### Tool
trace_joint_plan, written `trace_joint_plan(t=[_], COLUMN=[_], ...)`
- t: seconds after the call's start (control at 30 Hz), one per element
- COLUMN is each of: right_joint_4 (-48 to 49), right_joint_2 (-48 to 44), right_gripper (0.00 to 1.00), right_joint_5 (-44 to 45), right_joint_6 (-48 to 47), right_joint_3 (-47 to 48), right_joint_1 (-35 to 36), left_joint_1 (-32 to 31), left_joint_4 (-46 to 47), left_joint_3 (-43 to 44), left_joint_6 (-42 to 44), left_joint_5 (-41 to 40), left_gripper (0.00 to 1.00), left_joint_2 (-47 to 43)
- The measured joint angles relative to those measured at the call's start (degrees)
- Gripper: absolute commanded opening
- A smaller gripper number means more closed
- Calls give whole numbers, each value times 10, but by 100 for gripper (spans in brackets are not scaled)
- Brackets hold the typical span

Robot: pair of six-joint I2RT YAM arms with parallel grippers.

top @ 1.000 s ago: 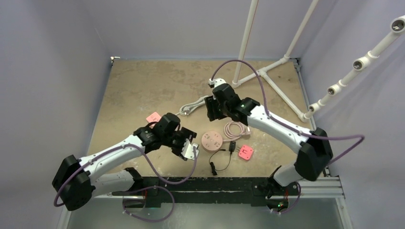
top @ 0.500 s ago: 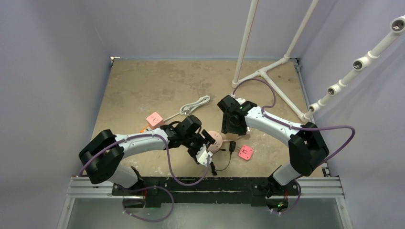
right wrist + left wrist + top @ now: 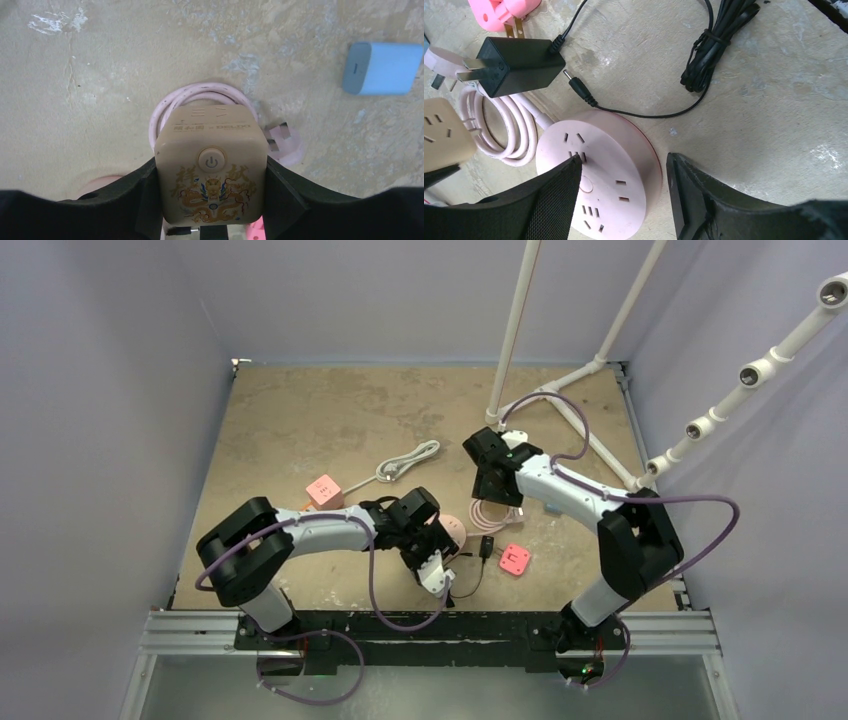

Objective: Insert the plug
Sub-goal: Move the socket to the center of the board.

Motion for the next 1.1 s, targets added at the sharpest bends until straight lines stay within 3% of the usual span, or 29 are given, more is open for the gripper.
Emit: trace_joint_plan(t=[0.3,0.5,0.8,0.97,1.1], right_joint_4=[81,101,104,104,119], right_joint_2=[49,83,100,68,11], right_gripper=[0,0,0,0,0], right_joint_5=[-34,-52,-78,-78,-90], right_joint_6=[-36,-42,-28,-63,-145], right_joint_3=[-2,33,57,57,57], right_joint_1=[15,64,111,107,105], left_joint_1=[0,3,52,78,80], left_joint_4=[-7,-43,-73,-106,-127], left_joint_3=[-28,-66,-126,-137,-145], left_joint_6=[-13,-37,-48,-50,-62], left_joint_5=[-18,-26,-31,-36,-40], left_gripper=[58,56,53,61,65], left_joint_2=[-32,-89,-171,-203,-240])
